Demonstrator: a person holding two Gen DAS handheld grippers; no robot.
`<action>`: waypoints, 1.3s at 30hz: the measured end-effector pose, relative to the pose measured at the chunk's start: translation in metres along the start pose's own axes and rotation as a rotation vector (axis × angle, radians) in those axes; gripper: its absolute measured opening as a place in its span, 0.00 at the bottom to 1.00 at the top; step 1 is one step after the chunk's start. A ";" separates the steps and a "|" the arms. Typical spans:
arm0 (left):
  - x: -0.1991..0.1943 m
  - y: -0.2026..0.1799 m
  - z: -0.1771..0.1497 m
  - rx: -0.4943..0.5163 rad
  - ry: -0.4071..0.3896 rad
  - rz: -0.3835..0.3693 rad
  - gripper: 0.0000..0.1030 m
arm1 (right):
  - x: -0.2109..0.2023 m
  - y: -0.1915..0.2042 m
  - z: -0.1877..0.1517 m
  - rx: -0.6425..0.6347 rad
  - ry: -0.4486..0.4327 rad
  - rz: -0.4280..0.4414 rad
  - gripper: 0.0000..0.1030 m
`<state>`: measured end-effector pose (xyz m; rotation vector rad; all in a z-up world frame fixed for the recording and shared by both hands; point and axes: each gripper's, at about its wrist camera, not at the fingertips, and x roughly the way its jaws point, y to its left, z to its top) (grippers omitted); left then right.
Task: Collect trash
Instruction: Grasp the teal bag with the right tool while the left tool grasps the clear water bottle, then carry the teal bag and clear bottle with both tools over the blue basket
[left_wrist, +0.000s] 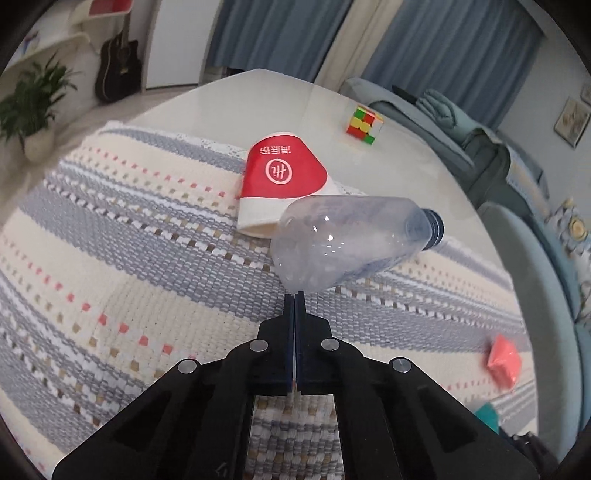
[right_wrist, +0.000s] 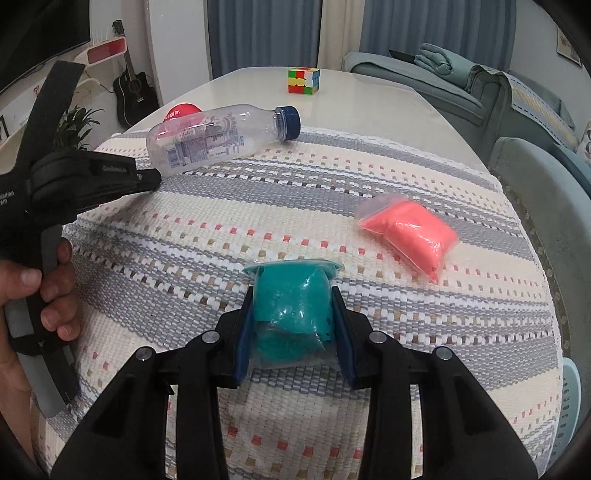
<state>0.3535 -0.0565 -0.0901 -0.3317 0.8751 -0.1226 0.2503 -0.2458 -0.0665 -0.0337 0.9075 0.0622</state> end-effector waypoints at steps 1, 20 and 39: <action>-0.001 0.001 -0.001 0.000 -0.001 0.000 0.00 | -0.001 0.001 0.001 -0.001 0.000 -0.002 0.34; -0.021 -0.026 0.059 0.772 0.014 -0.250 0.76 | 0.001 -0.009 -0.001 0.045 0.004 0.062 0.35; 0.010 -0.062 0.042 0.798 0.077 -0.383 0.43 | -0.009 -0.022 -0.003 0.112 -0.042 0.080 0.33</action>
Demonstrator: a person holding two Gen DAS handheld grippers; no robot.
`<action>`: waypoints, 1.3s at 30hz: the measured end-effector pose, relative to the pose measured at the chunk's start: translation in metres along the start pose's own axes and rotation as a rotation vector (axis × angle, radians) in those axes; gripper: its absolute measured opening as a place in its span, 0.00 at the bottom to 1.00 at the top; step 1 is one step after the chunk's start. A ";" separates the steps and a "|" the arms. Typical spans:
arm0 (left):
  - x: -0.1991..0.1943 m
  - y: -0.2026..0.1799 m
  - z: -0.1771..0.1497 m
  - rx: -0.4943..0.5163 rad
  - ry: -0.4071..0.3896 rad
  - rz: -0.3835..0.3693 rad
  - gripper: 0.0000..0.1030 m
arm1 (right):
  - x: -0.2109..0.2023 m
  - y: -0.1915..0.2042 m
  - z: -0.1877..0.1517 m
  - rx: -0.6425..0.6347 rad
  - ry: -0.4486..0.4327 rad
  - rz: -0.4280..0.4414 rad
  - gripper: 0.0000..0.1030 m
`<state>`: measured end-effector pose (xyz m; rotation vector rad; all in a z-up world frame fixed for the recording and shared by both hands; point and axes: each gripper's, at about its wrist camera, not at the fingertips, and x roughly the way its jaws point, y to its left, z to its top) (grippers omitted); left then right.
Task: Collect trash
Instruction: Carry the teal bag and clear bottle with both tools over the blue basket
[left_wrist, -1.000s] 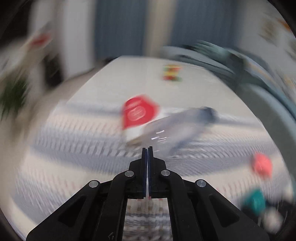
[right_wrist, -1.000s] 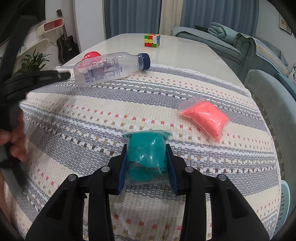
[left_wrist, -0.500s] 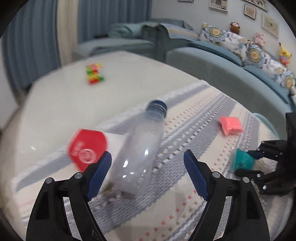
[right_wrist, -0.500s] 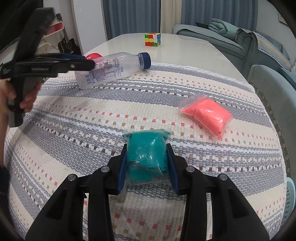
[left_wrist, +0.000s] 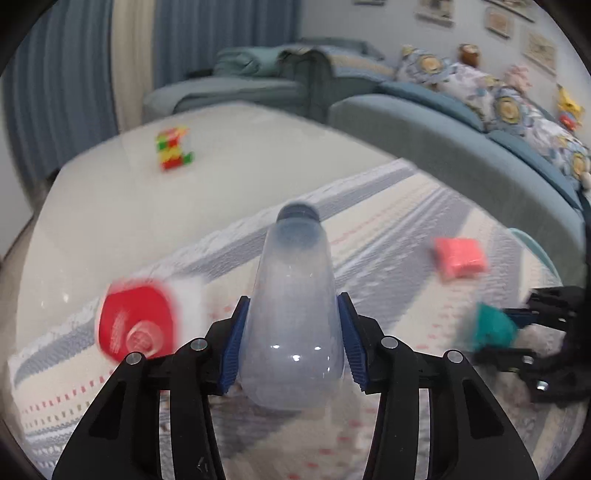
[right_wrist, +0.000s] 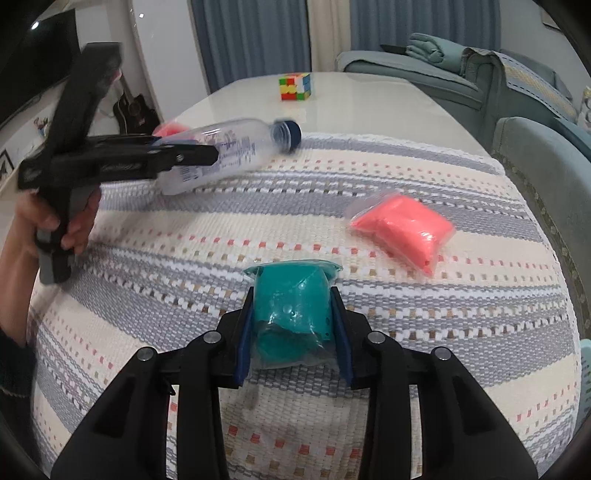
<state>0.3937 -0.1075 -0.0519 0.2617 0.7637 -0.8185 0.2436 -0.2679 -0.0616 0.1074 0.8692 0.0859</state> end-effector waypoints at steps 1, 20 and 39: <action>-0.008 -0.006 0.002 0.005 -0.017 -0.004 0.43 | -0.004 0.000 0.001 0.003 -0.019 0.001 0.33; -0.174 -0.159 0.008 -0.126 -0.050 0.222 0.43 | -0.172 -0.008 -0.003 0.145 -0.208 0.179 0.33; -0.229 -0.346 0.008 -0.073 -0.181 0.225 0.43 | -0.320 -0.096 -0.080 0.211 -0.362 -0.032 0.32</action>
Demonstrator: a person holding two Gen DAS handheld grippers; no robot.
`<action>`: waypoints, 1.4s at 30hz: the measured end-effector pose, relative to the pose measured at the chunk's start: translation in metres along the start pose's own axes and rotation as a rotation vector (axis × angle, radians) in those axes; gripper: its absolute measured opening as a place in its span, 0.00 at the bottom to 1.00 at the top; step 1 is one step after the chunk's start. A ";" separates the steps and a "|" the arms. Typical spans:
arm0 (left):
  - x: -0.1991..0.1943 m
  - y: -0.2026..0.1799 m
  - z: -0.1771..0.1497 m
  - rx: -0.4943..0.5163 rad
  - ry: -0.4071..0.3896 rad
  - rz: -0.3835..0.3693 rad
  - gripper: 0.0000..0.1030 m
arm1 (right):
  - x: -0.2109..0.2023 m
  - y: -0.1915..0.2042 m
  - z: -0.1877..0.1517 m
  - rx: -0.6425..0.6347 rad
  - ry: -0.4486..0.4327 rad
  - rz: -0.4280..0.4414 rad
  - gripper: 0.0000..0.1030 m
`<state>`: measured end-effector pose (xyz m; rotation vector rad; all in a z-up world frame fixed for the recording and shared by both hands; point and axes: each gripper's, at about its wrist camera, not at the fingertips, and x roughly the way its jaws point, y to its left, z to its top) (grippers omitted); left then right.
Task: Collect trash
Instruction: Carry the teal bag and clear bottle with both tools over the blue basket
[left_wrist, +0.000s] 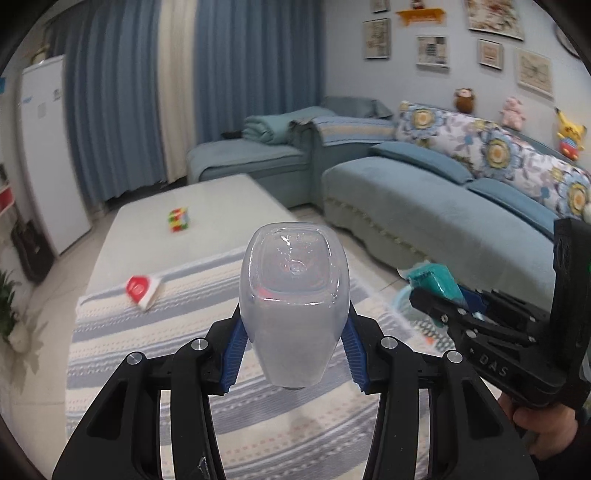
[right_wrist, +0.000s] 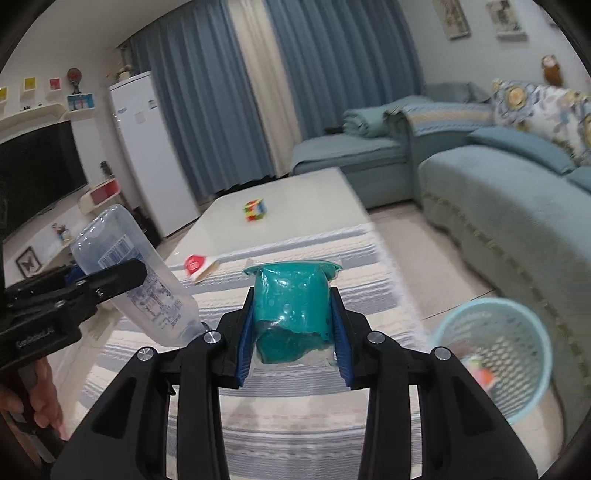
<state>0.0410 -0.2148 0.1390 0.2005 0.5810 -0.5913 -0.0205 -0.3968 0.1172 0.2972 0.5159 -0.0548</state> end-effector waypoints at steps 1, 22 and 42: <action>0.001 -0.012 0.001 0.017 -0.005 -0.009 0.43 | -0.005 -0.007 0.002 0.007 -0.009 -0.009 0.32; 0.084 -0.151 0.023 0.124 0.040 -0.107 0.43 | -0.026 -0.173 0.014 0.203 -0.031 -0.148 0.32; 0.163 -0.264 0.018 0.161 0.109 -0.223 0.43 | -0.019 -0.300 -0.012 0.490 0.022 -0.264 0.32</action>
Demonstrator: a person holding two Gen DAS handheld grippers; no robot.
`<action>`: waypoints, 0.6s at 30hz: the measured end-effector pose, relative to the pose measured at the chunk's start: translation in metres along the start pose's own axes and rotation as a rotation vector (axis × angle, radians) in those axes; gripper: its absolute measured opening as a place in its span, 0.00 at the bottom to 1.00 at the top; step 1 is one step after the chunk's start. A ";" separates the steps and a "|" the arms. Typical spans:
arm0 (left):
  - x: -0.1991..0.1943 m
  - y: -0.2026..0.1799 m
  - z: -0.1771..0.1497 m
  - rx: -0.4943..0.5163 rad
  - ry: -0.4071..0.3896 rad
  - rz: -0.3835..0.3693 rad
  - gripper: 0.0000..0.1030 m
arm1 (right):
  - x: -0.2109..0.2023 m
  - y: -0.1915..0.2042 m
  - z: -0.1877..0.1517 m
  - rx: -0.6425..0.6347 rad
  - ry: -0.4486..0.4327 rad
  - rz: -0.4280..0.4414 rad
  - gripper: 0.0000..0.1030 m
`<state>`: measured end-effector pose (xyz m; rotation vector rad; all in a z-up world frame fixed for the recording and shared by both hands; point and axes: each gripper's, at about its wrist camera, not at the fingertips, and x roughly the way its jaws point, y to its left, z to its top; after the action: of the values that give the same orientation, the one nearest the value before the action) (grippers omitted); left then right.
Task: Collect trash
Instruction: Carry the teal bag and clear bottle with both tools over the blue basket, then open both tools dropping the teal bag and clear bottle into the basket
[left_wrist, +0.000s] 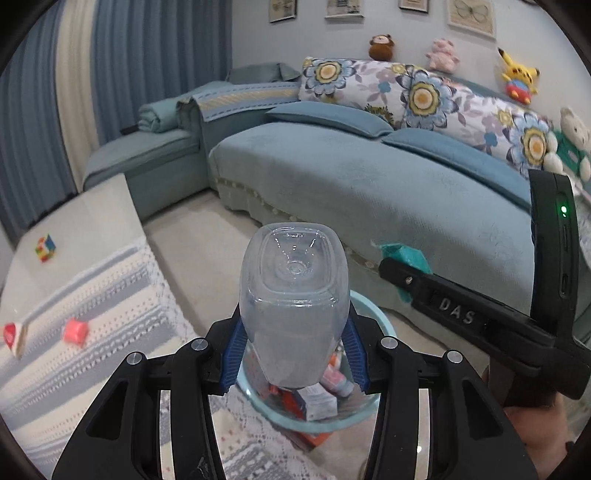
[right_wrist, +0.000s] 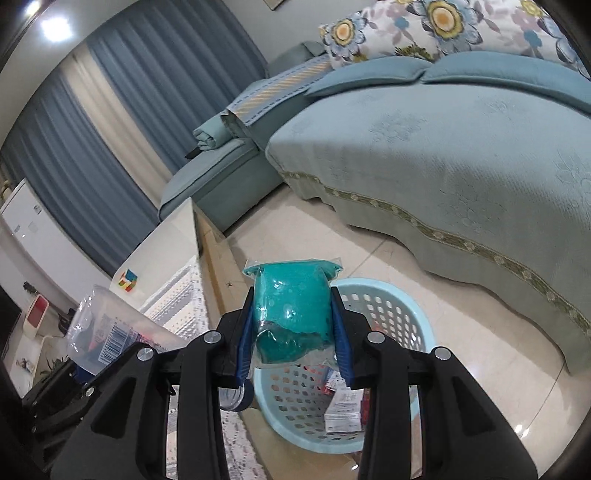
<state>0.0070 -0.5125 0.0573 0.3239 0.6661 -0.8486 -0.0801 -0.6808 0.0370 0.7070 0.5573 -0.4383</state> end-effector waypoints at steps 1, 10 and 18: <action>0.002 -0.005 0.000 0.015 -0.001 0.000 0.43 | 0.001 -0.004 0.000 0.009 0.004 -0.006 0.32; 0.041 -0.018 -0.006 0.024 0.057 0.008 0.43 | 0.023 -0.031 -0.003 0.116 0.099 0.006 0.32; 0.065 0.004 -0.019 -0.071 0.101 -0.005 0.44 | 0.044 -0.053 -0.008 0.244 0.180 0.032 0.34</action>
<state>0.0328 -0.5383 0.0008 0.3023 0.7891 -0.8148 -0.0778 -0.7198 -0.0203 0.9949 0.6677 -0.4185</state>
